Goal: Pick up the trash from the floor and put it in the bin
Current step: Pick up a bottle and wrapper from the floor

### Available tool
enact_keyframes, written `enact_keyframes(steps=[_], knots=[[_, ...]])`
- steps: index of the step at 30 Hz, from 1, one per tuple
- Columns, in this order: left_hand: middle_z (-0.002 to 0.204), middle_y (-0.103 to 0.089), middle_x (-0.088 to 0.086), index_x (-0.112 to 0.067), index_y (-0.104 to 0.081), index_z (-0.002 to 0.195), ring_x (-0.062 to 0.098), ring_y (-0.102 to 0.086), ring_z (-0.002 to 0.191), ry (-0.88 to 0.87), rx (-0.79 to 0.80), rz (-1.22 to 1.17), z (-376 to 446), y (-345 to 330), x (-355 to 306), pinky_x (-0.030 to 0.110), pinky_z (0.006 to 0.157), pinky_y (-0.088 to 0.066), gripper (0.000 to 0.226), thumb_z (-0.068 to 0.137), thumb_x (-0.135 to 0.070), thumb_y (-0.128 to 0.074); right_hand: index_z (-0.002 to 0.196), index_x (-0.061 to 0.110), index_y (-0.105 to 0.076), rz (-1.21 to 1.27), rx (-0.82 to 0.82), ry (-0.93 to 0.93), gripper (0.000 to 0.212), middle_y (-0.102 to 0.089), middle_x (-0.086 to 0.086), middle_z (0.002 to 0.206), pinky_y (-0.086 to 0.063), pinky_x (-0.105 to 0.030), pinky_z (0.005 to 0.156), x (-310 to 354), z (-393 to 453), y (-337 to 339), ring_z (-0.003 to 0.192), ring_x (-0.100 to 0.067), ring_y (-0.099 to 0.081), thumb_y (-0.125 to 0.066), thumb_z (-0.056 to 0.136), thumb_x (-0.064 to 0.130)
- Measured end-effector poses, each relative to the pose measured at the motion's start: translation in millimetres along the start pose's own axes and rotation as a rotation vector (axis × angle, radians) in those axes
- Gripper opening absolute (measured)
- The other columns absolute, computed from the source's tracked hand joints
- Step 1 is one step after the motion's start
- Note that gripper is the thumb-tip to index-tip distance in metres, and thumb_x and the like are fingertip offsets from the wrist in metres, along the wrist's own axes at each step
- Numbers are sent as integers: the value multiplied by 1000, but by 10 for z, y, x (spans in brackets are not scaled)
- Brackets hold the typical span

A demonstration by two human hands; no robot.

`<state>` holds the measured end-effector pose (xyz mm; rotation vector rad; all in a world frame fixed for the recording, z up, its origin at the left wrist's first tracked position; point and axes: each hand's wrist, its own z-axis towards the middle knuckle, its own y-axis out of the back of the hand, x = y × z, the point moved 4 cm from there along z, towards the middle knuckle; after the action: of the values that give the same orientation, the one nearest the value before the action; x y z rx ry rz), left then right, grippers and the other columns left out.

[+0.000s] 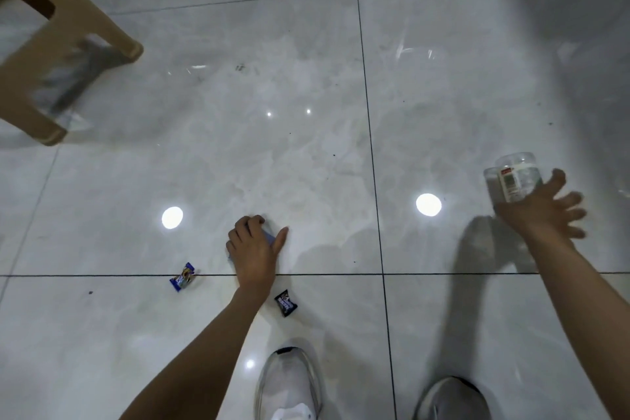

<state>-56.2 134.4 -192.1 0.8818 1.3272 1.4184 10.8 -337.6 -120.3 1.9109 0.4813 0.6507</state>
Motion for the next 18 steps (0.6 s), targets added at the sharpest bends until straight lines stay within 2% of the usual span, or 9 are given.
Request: enact_keyframes(steps=[2,6,10,12,16,18], knots=[[104,-55,8,-11,-58,106,27,-57,84,10,40,-121,8,14,-32,37,66,-48,50,89,-57,-56,146,24,-11,19,50,-5,95,-30,-30,140,-30,-60,103,-65,-37,-73,128,-50,-36,-76,78,29],[82,-59,-1,-15,-57,89,20,-59,69,-9,131,-272,209,84,-75,32,56,-46,30,88,-44,-66,146,21,-14,10,17,78,88,-39,-31,128,-41,-54,93,-28,-160,-167,113,-50,-47,-73,81,26],[67,-57,-5,-18,-56,70,17,-57,60,-43,190,-302,528,132,-221,29,55,-40,42,92,-54,-54,145,19,-17,40,30,176,85,-47,-32,121,-45,-49,88,189,-270,-239,104,-49,-55,-71,81,37],[58,-56,-3,-15,-56,60,16,-56,56,-27,188,-365,702,225,-367,31,56,-43,55,93,-59,-48,146,18,-20,66,43,256,87,-53,-31,117,-46,-45,83,372,-313,-281,100,-46,-58,-73,79,35],[51,-59,-7,-14,-62,52,7,-57,54,94,185,-620,1111,522,-681,8,58,-35,64,96,-58,-45,144,16,-27,115,95,403,81,-63,-24,113,-46,-38,76,899,-360,-291,96,-40,-63,-71,81,39],[50,-58,-7,-11,-62,55,11,-57,54,120,157,-676,1328,746,-826,9,57,-34,60,95,-52,-47,143,16,-30,135,121,458,77,-64,-20,114,-44,-35,75,1181,-415,-189,96,-38,-63,-70,82,43]])
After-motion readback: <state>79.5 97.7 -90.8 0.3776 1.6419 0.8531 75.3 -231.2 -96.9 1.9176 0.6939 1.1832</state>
